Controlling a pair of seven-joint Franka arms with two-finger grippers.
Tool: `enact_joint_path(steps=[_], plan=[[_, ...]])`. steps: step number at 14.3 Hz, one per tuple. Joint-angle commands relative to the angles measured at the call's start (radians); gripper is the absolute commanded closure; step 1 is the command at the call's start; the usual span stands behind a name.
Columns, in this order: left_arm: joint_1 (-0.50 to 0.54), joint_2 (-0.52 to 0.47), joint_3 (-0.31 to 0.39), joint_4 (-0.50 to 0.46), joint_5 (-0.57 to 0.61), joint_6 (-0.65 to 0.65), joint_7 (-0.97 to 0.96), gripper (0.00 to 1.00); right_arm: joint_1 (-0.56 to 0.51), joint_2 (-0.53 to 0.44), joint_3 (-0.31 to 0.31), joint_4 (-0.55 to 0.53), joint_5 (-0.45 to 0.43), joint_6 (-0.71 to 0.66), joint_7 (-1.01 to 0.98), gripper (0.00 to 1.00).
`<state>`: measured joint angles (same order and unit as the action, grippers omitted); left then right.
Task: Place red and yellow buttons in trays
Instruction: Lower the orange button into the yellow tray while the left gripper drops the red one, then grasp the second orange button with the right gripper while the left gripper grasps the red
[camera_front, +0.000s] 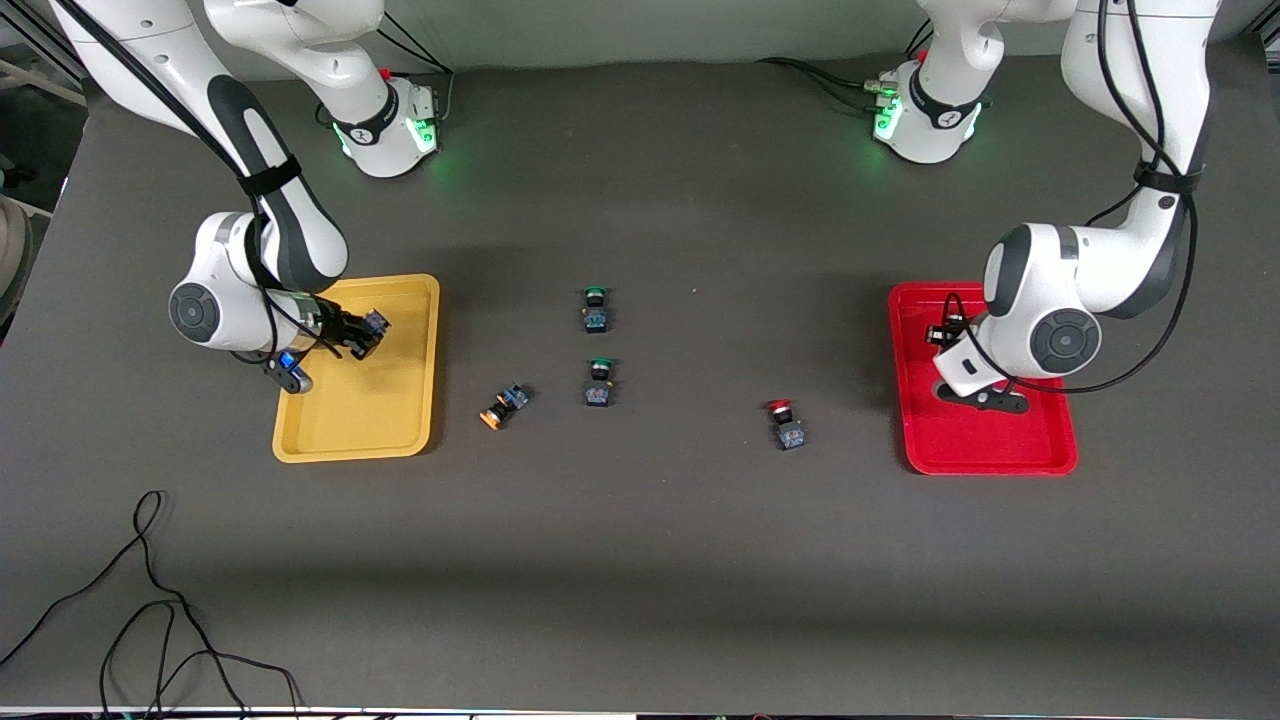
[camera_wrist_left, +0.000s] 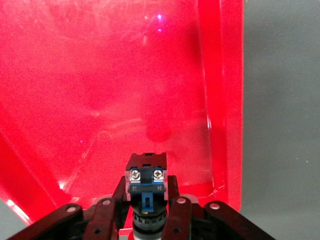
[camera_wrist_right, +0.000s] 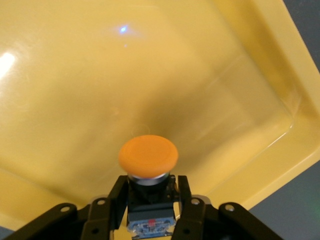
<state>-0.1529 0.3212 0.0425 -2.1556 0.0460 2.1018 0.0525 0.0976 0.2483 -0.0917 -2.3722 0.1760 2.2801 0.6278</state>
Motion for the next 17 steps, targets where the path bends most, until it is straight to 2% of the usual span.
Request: enact_joint_path(steps=[1, 4, 6, 8, 10, 13, 15, 17], plan=[[-0.002, -0.063, 0.002, 0.006, 0.015, -0.058, 0.006, 0.01, 0.007, -0.013, -0.016, 0.004, 0.016, 0.007, -0.017, 0.00], [-0.054, -0.051, -0.010, 0.211, -0.003, -0.286, -0.029, 0.01, 0.014, -0.061, -0.003, 0.059, 0.004, -0.028, 0.006, 0.00], [-0.117, 0.016, -0.029, 0.363, -0.063, -0.350, -0.164, 0.01, 0.020, -0.058, 0.016, 0.183, 0.002, -0.111, 0.009, 0.00], [-0.145, 0.123, -0.088, 0.495, -0.116, -0.336, -0.363, 0.01, 0.022, -0.025, 0.105, 0.298, 0.000, -0.120, 0.068, 0.00], [-0.149, 0.255, -0.151, 0.629, -0.106, -0.297, -0.562, 0.01, 0.022, 0.060, 0.193, 0.445, -0.003, -0.129, 0.198, 0.00], [-0.175, 0.355, -0.164, 0.649, -0.106, -0.108, -0.680, 0.01, 0.028, 0.164, 0.309, 0.536, -0.050, -0.120, 0.352, 0.00], [-0.185, 0.400, -0.164, 0.648, -0.104, -0.018, -0.692, 0.00, 0.039, 0.216, 0.358, 0.545, -0.184, -0.094, 0.497, 0.00], [-0.185, 0.432, -0.164, 0.648, -0.104, 0.059, -0.694, 0.01, 0.043, 0.282, 0.392, 0.545, -0.239, -0.048, 0.588, 0.00]])
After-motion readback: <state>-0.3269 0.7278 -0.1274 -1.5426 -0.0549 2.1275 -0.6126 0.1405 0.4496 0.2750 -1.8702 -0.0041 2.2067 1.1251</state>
